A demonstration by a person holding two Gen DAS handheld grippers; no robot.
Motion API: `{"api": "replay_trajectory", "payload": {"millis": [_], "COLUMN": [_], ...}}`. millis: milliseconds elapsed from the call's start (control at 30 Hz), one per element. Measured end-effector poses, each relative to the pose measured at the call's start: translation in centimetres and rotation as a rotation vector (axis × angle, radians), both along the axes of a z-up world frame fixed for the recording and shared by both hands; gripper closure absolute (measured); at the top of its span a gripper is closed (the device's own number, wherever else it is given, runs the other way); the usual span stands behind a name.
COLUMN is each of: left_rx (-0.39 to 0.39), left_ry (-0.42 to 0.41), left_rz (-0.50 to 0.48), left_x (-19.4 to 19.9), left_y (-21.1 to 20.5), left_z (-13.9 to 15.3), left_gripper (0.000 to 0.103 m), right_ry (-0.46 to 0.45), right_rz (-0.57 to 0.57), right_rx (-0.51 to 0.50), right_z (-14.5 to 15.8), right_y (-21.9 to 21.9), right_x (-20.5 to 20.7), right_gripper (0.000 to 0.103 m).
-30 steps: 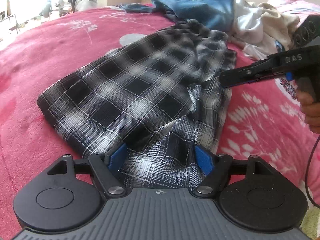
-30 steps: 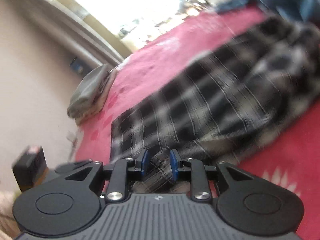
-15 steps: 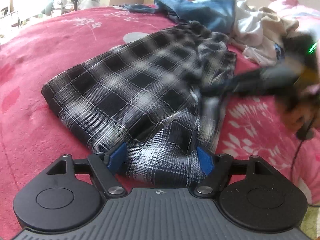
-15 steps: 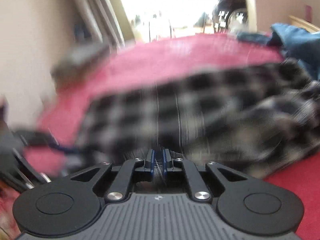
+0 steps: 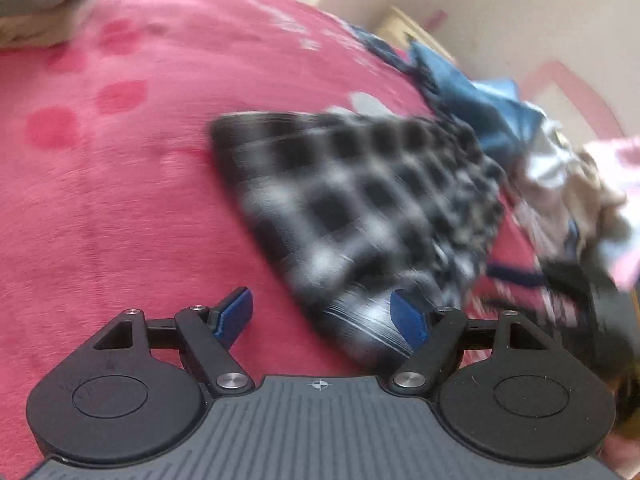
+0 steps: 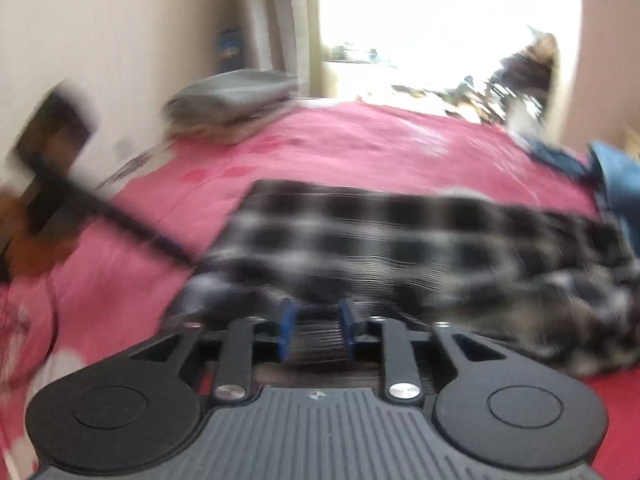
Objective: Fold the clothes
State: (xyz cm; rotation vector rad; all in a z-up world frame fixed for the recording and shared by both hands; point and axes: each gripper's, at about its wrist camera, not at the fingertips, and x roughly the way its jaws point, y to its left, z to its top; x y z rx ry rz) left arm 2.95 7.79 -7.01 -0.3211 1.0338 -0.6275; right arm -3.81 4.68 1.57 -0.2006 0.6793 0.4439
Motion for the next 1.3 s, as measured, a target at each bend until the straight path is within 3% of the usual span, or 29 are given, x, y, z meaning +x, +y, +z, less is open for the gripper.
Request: {"api": "replay_trajectory", "payload": {"millis": [67, 133, 300, 400, 500, 600, 667, 967, 1200, 1267, 1300], "left_rx": [-0.009, -0.010, -0.005, -0.006, -0.016, -0.029, -0.037, -0.091, -0.095, -0.078, -0.068], "left_ry": [0.006, 0.005, 0.008, 0.013, 0.035, 0.058, 0.065, 0.083, 0.069, 0.049, 0.042], "left_rz": [0.018, 0.020, 0.009, 0.009, 0.030, 0.060, 0.077, 0.171, 0.205, 0.213, 0.216], "left_x": [0.3, 0.3, 0.1, 0.1, 0.4, 1.1, 1.8, 6.8, 8.4, 8.4, 8.4], "left_y": [0.4, 0.6, 0.5, 0.6, 0.9, 1.1, 1.1, 0.6, -0.1, -0.3, -0.4], "left_z": [0.1, 0.2, 0.1, 0.1, 0.0, -0.2, -0.3, -1.5, -2.1, -2.1, -2.1], "left_gripper": [0.027, 0.027, 0.027, 0.027, 0.027, 0.027, 0.027, 0.030, 0.052, 0.067, 0.076], "right_ry": [-0.046, -0.096, -0.141, -0.166, -0.209, -0.229, -0.229, -0.275, -0.310, -0.313, -0.316], "right_rz": [0.093, 0.171, 0.254, 0.301, 0.305, 0.277, 0.259, 0.226, 0.235, 0.236, 0.236], "right_rx": [-0.088, -0.180, -0.323, -0.408, -0.417, -0.423, -0.417, -0.456, -0.507, -0.515, -0.521], "right_z": [-0.5, -1.3, -3.9, -5.5, -6.1, -6.1, -5.9, -6.2, -6.7, -6.8, -6.9], "right_y": [2.3, 4.2, 6.9, 8.5, 9.0, 9.4, 9.4, 9.0, 8.9, 8.9, 8.9], "right_x": [-1.0, -2.0, -2.4, -2.6, -2.3, -1.3, -0.6, -0.5, -0.5, -0.2, -0.1], "right_gripper": [0.057, 0.044, 0.030, 0.028, 0.028, 0.031, 0.043, 0.052, 0.054, 0.058, 0.065]}}
